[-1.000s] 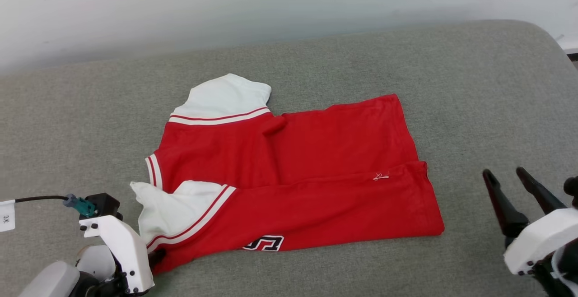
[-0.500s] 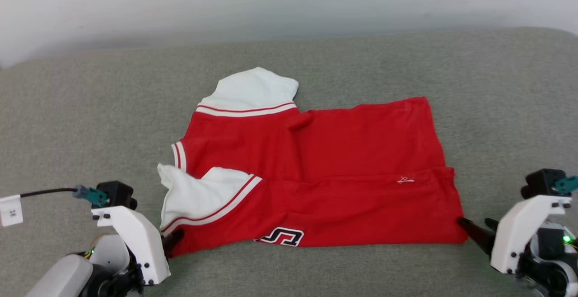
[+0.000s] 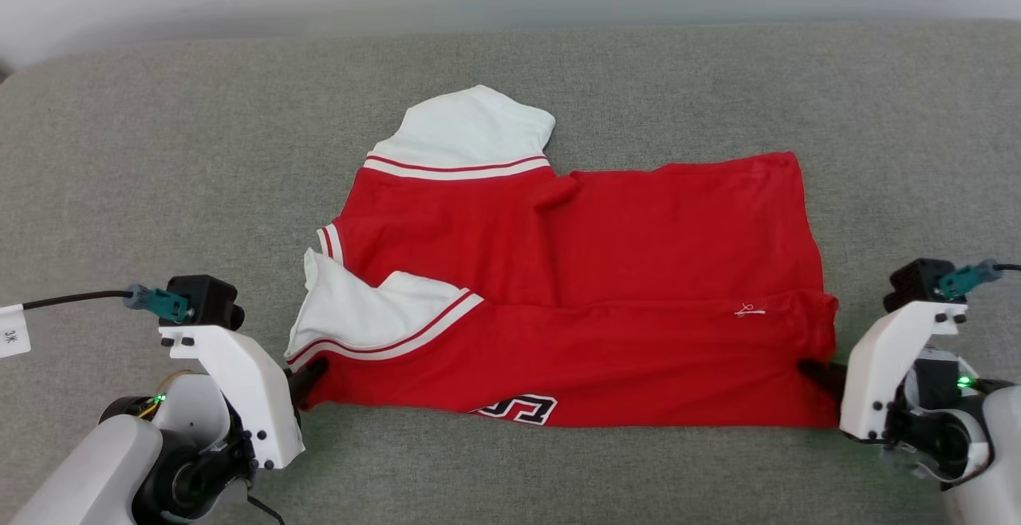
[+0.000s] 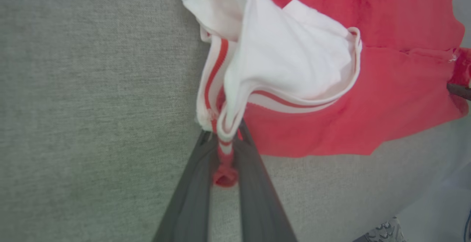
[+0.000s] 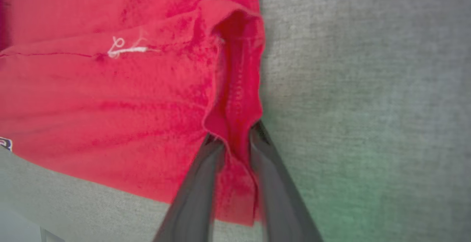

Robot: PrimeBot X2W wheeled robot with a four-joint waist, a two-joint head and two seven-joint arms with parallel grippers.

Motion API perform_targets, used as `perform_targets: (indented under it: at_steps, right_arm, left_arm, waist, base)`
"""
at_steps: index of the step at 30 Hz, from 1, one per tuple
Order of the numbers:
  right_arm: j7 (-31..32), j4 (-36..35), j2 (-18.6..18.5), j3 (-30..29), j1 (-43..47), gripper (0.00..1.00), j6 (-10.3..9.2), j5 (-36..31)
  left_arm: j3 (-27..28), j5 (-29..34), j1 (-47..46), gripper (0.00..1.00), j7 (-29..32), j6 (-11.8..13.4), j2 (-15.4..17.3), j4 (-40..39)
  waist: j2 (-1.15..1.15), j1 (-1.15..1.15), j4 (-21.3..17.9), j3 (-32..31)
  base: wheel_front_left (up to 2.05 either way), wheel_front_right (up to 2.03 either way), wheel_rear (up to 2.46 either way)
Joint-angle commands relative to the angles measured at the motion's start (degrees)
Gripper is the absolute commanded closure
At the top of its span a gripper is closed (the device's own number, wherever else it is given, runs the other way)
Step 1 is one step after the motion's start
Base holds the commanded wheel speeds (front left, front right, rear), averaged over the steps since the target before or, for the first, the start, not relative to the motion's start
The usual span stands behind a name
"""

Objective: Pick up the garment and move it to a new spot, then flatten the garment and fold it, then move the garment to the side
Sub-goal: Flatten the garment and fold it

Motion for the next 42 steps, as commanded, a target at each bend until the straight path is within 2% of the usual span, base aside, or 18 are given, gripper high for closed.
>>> perform_targets:
  at_steps: [1,9,15,25,29,30,31,32,33,34,35,39,42]
  right_arm:
    - [0.6,3.0,2.2,2.9,1.9,1.0,-0.01,0.7]
    - [-2.0,-1.0,-1.8,4.4,0.4,1.0,-0.01,2.5]
    - [-1.5,-6.0,-3.6,6.1,2.2,1.0,-0.01,2.8]
    - [0.9,-12.7,-4.3,5.8,10.3,1.0,-0.01,3.2]
    - [1.0,-13.1,-3.9,4.4,13.5,1.0,-0.01,2.2]
    - [0.5,-12.8,-3.6,4.3,14.1,0.82,-0.01,1.9]
    - [-0.7,-12.4,-3.5,4.2,14.7,0.0,-0.01,1.2]
    - [-2.1,-12.1,-3.2,4.3,14.9,0.0,-0.01,0.8]
    - [-3.4,-11.8,-2.7,4.5,15.2,0.0,-0.01,0.7]
    - [-5.0,-11.6,-2.6,4.8,15.3,0.0,-0.01,0.2]
    - [-7.0,-11.5,-2.4,4.8,15.4,0.0,-0.01,-0.1]
    - [-15.8,-11.9,-1.9,4.7,15.3,0.0,-0.01,-1.3]
    - [-22.6,-13.4,-1.3,3.9,15.6,0.0,-0.01,-2.9]
  left_arm:
    - [0.3,0.1,-0.6,1.0,-0.4,0.3,0.2,-0.2]
    - [1.3,0.0,1.7,1.0,-2.5,0.7,0.7,-1.1]
    - [2.0,-0.3,4.2,1.0,-3.9,1.8,1.2,-2.4]
    - [3.1,-1.9,15.0,1.0,-5.1,6.1,3.3,-8.0]
    - [2.1,-3.2,18.4,1.0,-4.3,6.6,2.8,-8.3]
    - [2.0,-3.7,18.7,1.0,-4.4,6.3,2.2,-8.0]
    - [1.9,-3.5,18.4,1.0,-4.9,6.1,1.9,-7.3]
    - [1.7,-3.2,17.9,1.0,-5.3,5.9,1.4,-6.3]
    - [1.5,-3.8,17.5,0.66,-5.4,5.4,0.4,-5.2]
    - [1.3,-3.7,17.1,0.1,-5.8,4.9,-0.2,-4.3]
    - [1.4,-3.3,16.3,0.0,-6.4,4.7,-0.5,-3.1]
    - [2.3,-2.1,13.6,0.0,-9.1,3.5,-1.3,-0.2]
    - [3.7,0.1,11.6,0.0,-12.9,4.0,-1.5,0.6]
  waist:
    - [0.0,0.0,-0.2,-0.4]
    - [0.0,0.0,-0.9,-3.8]
    - [0.0,0.0,-1.4,-8.0]
    - [0.0,0.0,-1.5,-14.4]
    - [0.0,0.0,-1.3,-14.6]
    - [0.0,0.0,-1.1,-14.6]
    - [0.0,0.0,-1.0,-14.4]
    - [0.0,0.0,-0.8,-14.3]
    - [0.0,0.0,-0.8,-14.2]
    - [0.0,0.0,-0.8,-14.1]
    - [0.0,0.0,-0.9,-14.0]
    - [0.0,0.0,-1.7,-13.8]
    - [0.0,0.0,-2.8,-13.9]
  base:
    - [0.0,0.0,0.0]
    - [0.0,0.0,0.0]
    - [0.0,0.0,0.0]
    - [0.0,0.0,0.0]
    - [0.0,0.0,0.0]
    - [0.0,0.0,0.0]
    - [0.0,0.0,0.0]
    - [0.0,0.0,0.0]
    - [0.0,0.0,0.0]
    - [0.0,0.0,0.0]
    - [0.0,0.0,0.0]
    - [0.0,0.0,0.0]
    - [0.0,0.0,0.0]
